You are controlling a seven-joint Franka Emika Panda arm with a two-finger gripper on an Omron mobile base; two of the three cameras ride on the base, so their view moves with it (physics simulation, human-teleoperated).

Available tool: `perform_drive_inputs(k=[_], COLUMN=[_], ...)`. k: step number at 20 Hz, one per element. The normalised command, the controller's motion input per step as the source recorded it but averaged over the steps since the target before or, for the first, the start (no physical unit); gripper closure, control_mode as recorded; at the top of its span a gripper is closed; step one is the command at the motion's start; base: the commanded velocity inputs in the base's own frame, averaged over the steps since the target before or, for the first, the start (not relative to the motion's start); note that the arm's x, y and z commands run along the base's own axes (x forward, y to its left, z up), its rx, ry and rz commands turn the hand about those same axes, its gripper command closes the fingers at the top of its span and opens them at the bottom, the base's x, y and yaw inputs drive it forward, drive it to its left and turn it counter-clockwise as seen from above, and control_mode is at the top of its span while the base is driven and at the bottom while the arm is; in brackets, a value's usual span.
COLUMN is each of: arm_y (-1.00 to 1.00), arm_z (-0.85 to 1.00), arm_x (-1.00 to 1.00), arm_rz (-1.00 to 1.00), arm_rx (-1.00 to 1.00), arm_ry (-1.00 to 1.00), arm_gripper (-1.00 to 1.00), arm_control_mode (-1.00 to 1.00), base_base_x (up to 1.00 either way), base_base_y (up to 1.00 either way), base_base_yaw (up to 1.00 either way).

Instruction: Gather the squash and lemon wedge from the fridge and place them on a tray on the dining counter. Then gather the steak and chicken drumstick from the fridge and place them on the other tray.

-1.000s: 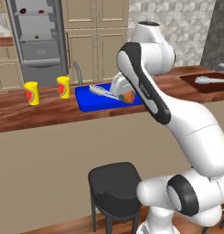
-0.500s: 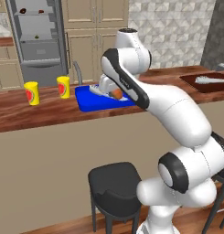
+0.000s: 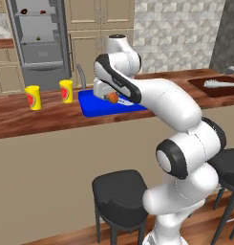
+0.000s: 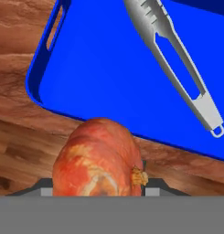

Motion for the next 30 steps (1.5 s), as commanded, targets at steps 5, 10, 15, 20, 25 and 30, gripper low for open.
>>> perform_drive_inputs(k=[5,10,15,20,25,30], arm_y=[0.05,0.03,0.04,0.01,0.01,0.07], arm_z=[-0.14,-0.19,-0.25,-0.15,-0.19,-0.23], arm_x=[0.47,0.44,0.40,0.20,0.20,0.22], arm_rz=[-0.05,-0.05,-0.04,-0.01,0.00,0.00], arm_rx=[0.00,0.00,-0.01,0.00,0.00,0.00], arm_ry=[0.04,0.03,0.03,0.01,0.02,0.03], arm_gripper=[1.00,1.00,1.00,1.00,1.00,1.00], arm_control_mode=[-1.00,-1.00,-1.00,-1.00,-1.00,-1.00], base_base_x=[0.00,0.00,0.00,0.00,0.00,0.00], base_base_y=[0.00,0.00,0.00,0.00,0.00,0.00], base_base_yaw=[0.00,0.00,0.00,0.00,0.00,0.00])
